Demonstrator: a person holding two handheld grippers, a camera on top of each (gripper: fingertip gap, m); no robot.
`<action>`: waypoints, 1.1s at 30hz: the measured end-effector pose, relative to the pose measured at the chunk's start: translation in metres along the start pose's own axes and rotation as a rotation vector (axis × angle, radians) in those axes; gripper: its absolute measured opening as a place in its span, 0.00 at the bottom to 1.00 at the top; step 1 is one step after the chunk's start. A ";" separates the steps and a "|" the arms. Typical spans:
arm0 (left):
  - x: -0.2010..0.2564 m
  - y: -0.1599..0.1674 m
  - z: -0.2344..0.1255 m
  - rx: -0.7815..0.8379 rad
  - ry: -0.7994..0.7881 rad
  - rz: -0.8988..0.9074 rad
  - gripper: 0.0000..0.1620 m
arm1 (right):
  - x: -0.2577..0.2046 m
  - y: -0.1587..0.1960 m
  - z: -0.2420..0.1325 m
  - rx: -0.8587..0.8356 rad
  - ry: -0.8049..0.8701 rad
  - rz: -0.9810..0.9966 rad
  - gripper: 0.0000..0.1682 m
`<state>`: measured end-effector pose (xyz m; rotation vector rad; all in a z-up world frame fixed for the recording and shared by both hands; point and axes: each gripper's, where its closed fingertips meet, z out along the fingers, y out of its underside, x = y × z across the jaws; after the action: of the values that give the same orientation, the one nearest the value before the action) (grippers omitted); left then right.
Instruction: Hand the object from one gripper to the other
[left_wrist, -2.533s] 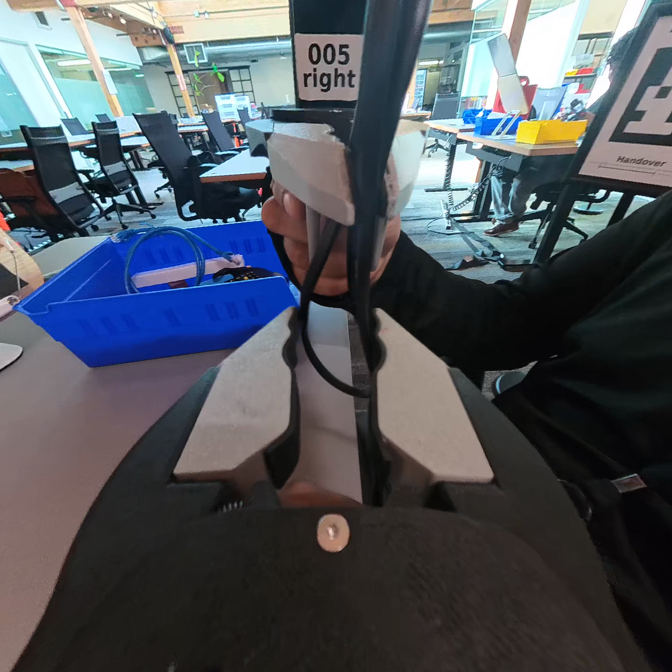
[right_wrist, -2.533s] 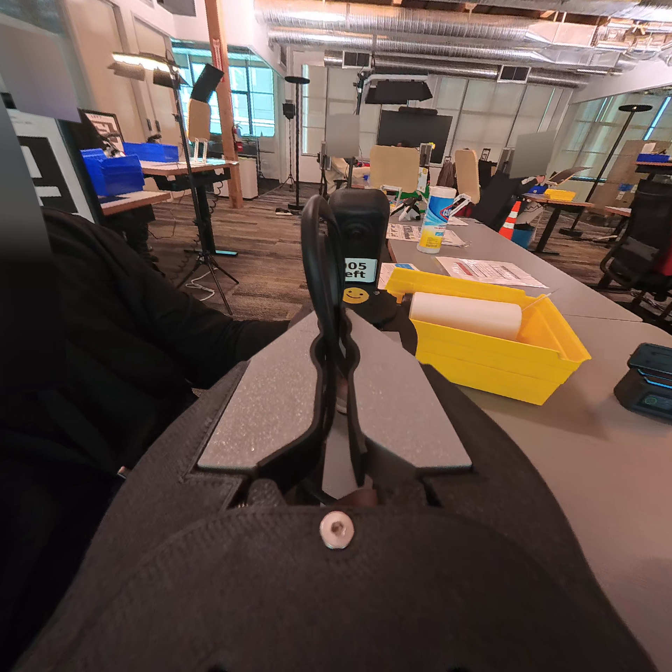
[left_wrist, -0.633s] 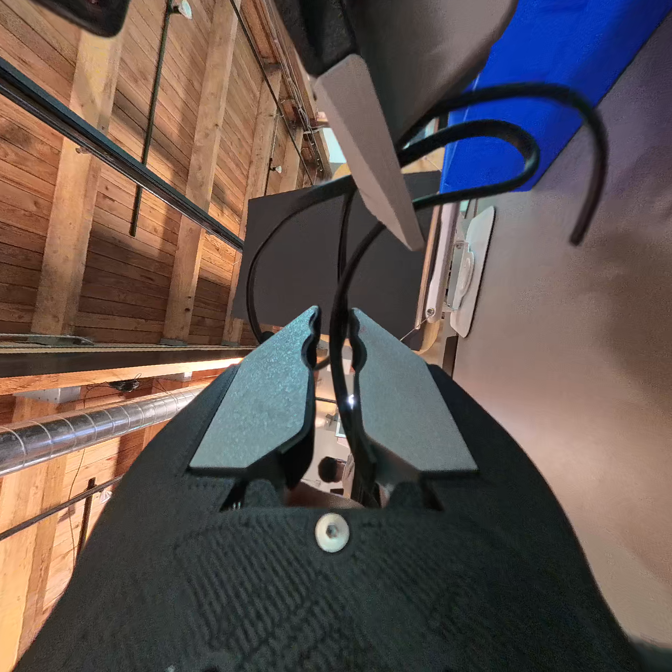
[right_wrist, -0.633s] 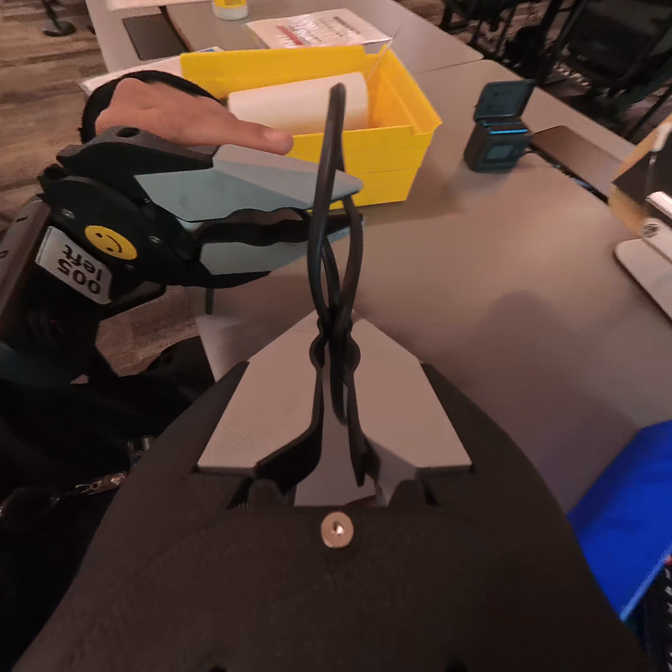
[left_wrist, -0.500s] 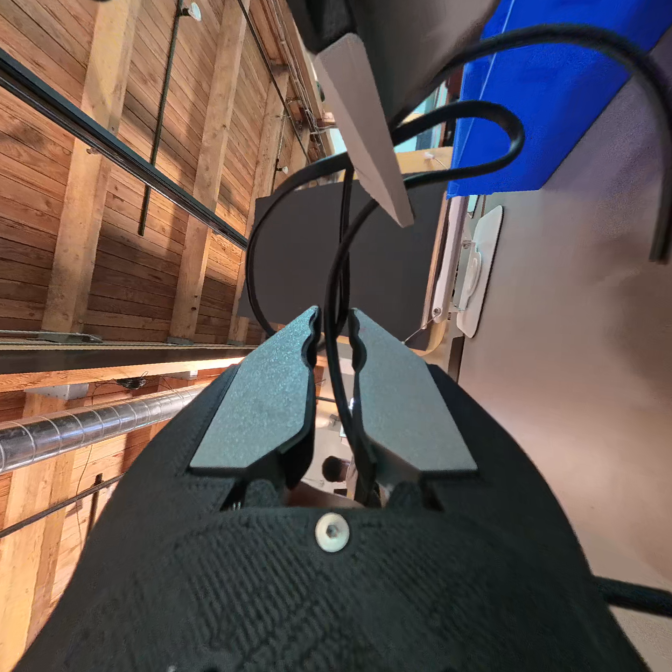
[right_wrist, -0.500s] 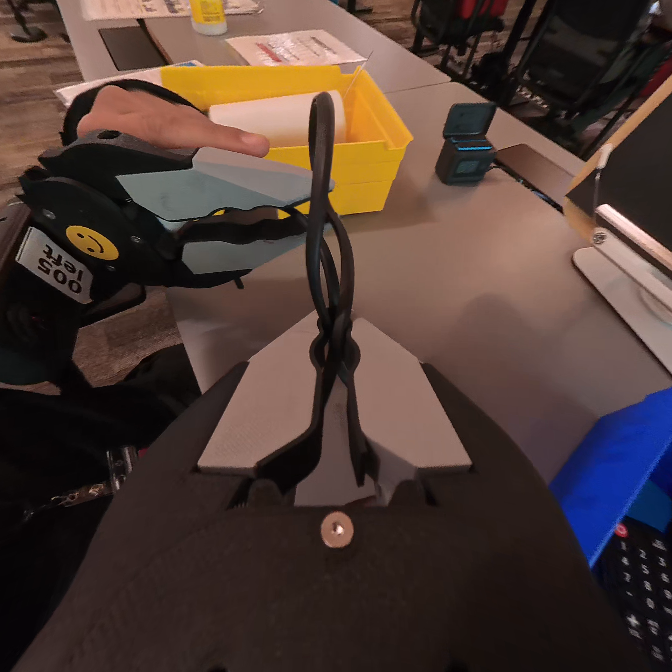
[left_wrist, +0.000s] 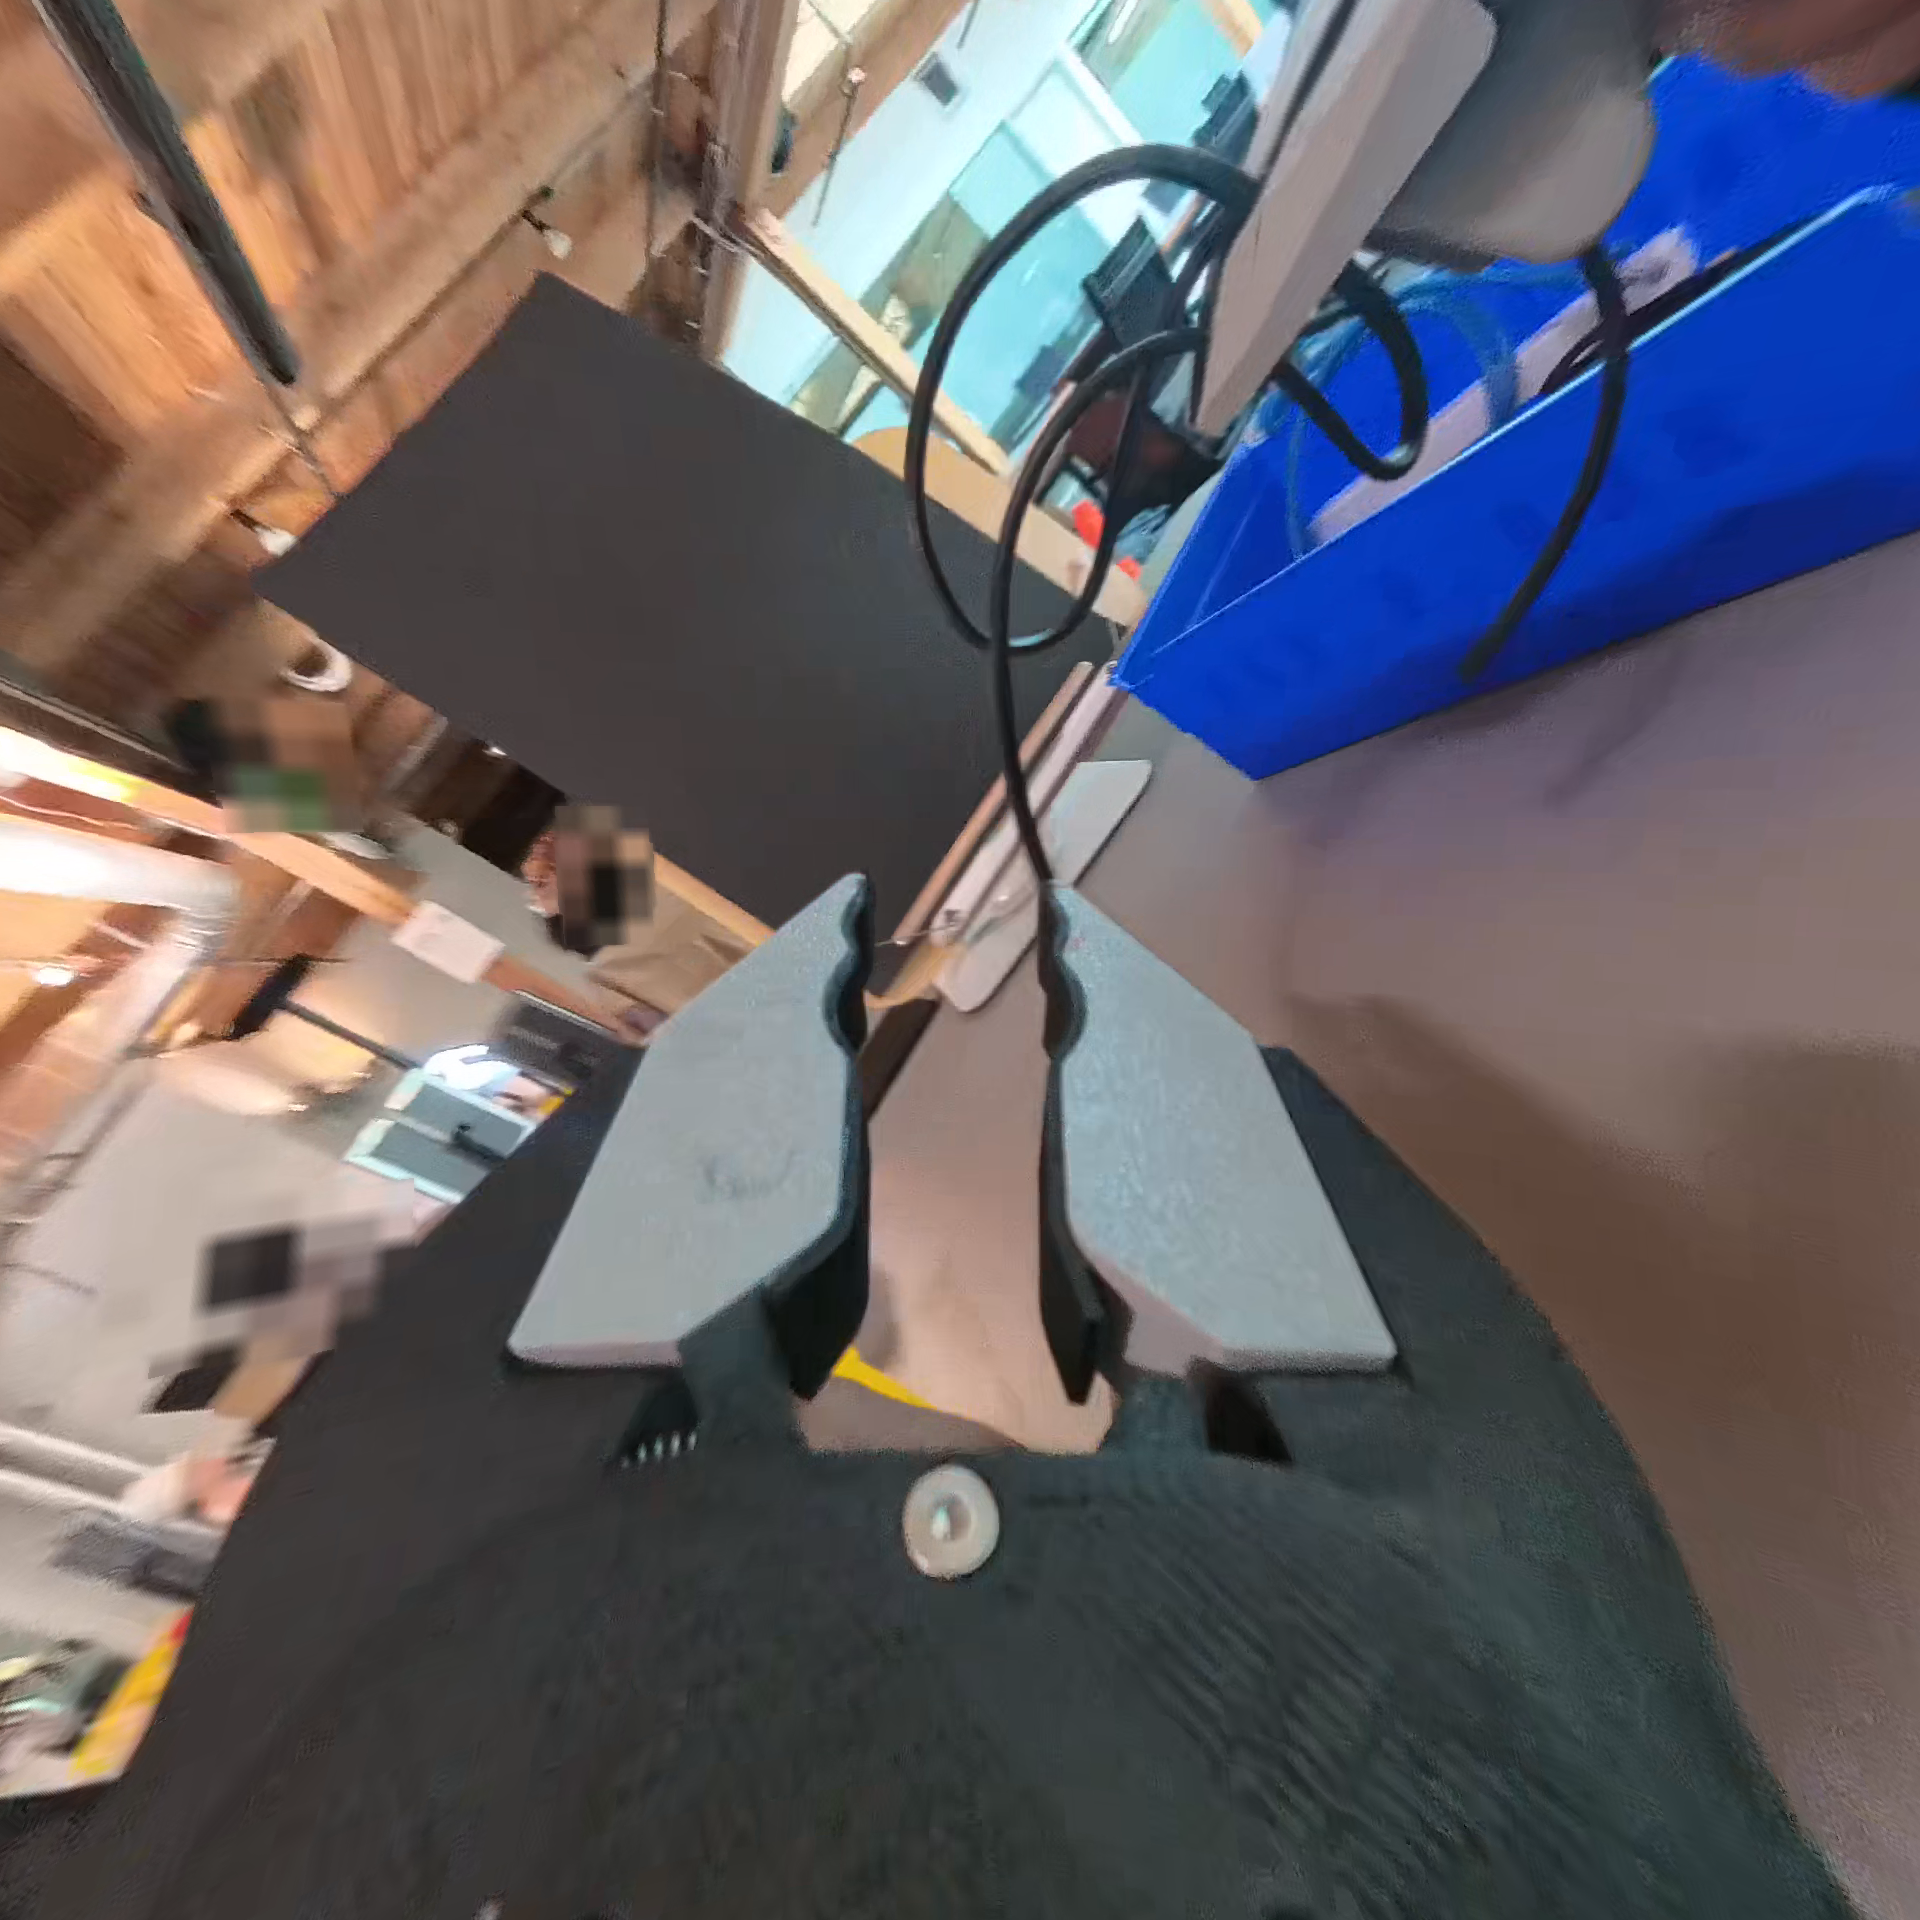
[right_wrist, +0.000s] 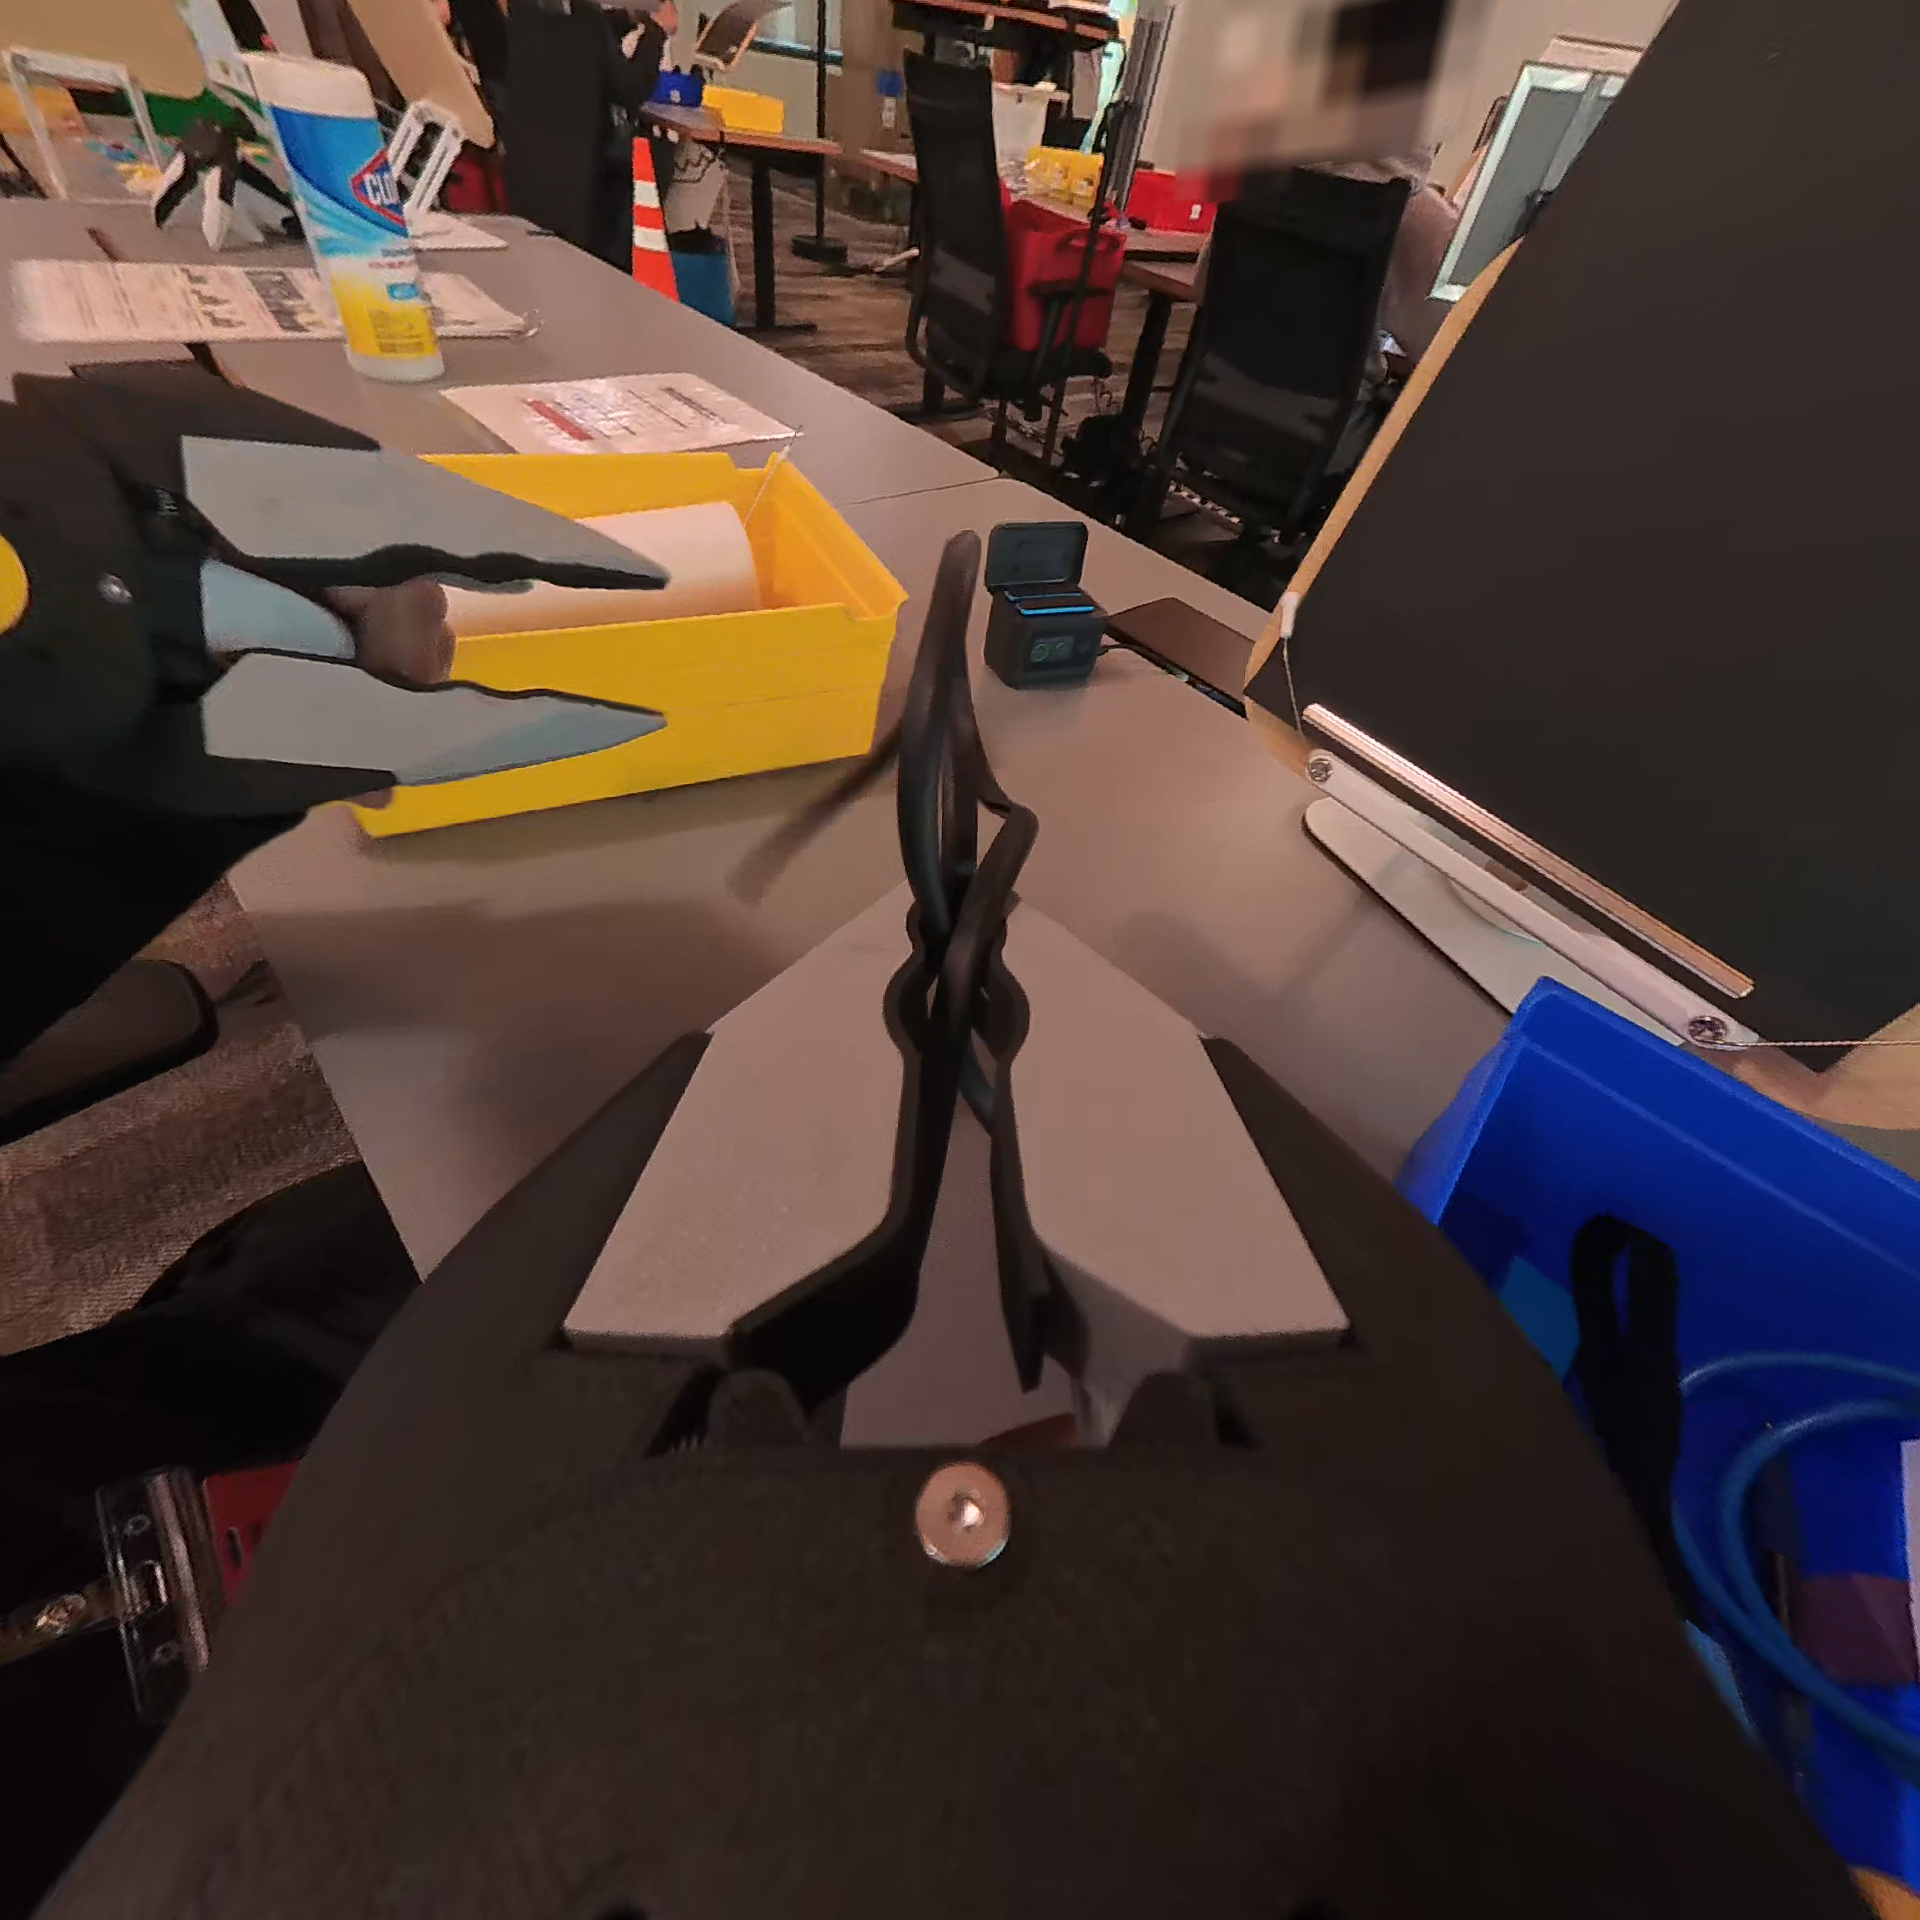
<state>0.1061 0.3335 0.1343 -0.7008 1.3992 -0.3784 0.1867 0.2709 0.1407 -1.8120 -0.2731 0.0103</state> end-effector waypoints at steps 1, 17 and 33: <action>-0.002 0.000 -0.002 0.004 0.016 -0.037 0.19 | 0.001 -0.001 -0.001 0.004 0.002 0.001 0.01; 0.039 0.010 0.012 -0.052 0.286 -0.445 0.20 | -0.036 -0.037 -0.026 0.167 -0.184 0.013 0.02; 0.051 -0.017 0.016 -0.006 0.291 -0.437 0.01 | -0.061 -0.030 -0.010 0.126 -0.272 0.014 0.02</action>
<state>0.1327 0.2927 0.1064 -0.9885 1.5138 -0.8473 0.1237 0.2566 0.1633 -1.6856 -0.4428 0.2799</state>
